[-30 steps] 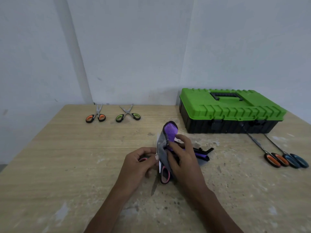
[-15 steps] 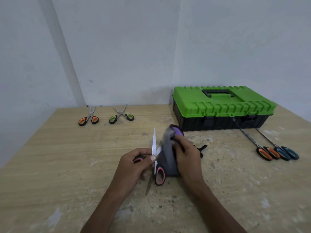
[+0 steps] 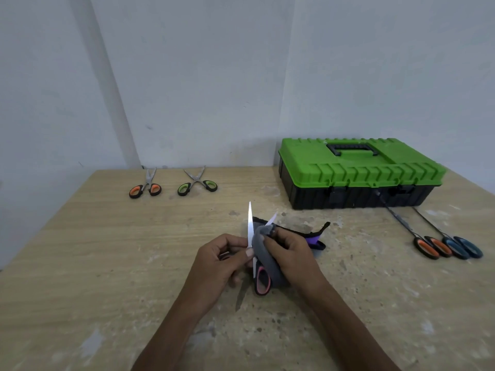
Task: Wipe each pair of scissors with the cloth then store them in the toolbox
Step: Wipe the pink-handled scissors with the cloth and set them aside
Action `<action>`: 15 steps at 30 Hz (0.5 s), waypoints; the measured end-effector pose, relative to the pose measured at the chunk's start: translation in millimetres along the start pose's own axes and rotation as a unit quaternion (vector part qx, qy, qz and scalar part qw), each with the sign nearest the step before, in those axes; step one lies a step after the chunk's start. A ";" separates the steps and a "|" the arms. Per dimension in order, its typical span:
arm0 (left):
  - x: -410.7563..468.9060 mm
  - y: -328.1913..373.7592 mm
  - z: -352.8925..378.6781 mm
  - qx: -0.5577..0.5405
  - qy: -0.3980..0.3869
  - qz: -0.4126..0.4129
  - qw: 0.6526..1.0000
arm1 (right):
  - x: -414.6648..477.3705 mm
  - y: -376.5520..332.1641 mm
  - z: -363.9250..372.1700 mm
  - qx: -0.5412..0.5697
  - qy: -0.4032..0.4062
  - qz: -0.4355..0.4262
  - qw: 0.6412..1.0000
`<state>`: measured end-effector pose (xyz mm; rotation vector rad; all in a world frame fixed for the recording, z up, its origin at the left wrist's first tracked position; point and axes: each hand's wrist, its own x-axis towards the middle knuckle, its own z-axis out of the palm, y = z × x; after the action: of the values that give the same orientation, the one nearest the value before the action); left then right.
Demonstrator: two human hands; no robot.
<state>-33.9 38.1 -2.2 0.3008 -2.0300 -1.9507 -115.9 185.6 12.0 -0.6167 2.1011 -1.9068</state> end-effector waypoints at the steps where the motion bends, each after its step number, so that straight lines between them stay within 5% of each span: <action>1: 0.4 1.0 2.4 -0.005 -0.001 0.002 1.000 | 0.7 -0.6 -0.6 0.015 0.011 0.007 1.000; 10: -0.3 3.2 10.7 -0.005 -0.016 -0.005 1.000 | 12.7 6.6 -5.9 0.185 0.157 0.044 0.969; 15: 0.1 0.5 1.4 0.012 0.015 -0.010 1.000 | 10.0 11.3 -10.4 0.123 0.115 0.027 0.985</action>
<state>-34.5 39.3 -1.7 0.3543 -2.0408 -1.9234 -131.0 190.9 3.1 -0.2964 1.9387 -2.2521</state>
